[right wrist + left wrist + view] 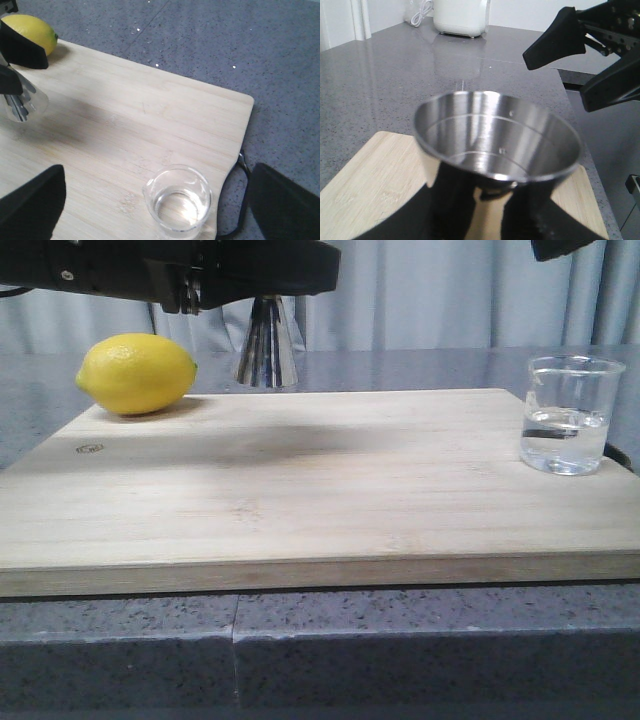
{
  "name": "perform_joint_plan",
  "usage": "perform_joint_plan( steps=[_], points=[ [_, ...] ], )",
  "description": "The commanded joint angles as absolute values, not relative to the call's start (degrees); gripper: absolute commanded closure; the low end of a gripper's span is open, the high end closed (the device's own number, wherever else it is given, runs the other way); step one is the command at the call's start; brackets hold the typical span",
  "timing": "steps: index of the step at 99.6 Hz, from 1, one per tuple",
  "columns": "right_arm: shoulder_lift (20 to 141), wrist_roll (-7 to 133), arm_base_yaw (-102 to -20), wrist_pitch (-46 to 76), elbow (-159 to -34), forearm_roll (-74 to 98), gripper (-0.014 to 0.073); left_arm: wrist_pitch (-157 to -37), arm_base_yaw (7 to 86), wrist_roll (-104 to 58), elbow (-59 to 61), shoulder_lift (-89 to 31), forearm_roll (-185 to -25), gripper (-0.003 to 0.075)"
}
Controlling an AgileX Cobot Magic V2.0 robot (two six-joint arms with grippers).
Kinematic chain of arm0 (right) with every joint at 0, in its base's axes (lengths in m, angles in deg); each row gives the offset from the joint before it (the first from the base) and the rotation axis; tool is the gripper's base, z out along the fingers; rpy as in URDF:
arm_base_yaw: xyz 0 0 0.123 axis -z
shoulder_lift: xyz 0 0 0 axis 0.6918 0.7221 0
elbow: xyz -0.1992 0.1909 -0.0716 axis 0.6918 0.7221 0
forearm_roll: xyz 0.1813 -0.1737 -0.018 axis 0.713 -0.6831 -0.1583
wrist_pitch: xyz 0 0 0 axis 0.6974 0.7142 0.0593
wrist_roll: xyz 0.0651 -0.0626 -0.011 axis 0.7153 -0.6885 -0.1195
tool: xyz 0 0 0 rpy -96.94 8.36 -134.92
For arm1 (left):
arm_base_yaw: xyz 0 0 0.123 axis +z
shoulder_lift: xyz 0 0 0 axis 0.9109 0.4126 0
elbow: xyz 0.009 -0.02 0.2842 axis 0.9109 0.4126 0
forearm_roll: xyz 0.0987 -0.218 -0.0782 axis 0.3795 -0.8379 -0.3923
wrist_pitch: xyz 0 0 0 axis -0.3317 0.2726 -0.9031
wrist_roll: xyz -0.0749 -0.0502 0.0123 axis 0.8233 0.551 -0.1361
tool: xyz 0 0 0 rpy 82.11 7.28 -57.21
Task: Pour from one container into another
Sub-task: 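Reach the right gripper to the glass beaker and grasp it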
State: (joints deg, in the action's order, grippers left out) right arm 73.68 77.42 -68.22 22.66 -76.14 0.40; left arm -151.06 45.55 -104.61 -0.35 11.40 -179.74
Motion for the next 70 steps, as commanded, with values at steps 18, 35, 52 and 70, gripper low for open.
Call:
perform_joint_plan(
  steps=[18, 35, 52, 70],
  points=[
    [71.9, 77.0, -68.3, 2.6, -66.5, 2.5, -0.0056, -156.5, 45.2, -104.6, -1.5, 8.6, -185.0, 0.05],
    [71.8, 77.0, -69.1, -9.9, -57.8, 2.8, -0.0056, -156.5, 45.2, -104.6, -1.5, 8.6, -185.0, 0.05],
    [72.5, 77.0, -70.2, -20.5, -51.6, 2.6, -0.0056, -156.5, 45.2, -104.6, -1.5, 8.6, -185.0, 0.05],
    [76.2, 77.2, -70.2, -30.7, -47.6, 2.6, -0.0056, -156.5, 45.2, -104.6, -1.5, 8.6, -185.0, 0.05]
  ],
)
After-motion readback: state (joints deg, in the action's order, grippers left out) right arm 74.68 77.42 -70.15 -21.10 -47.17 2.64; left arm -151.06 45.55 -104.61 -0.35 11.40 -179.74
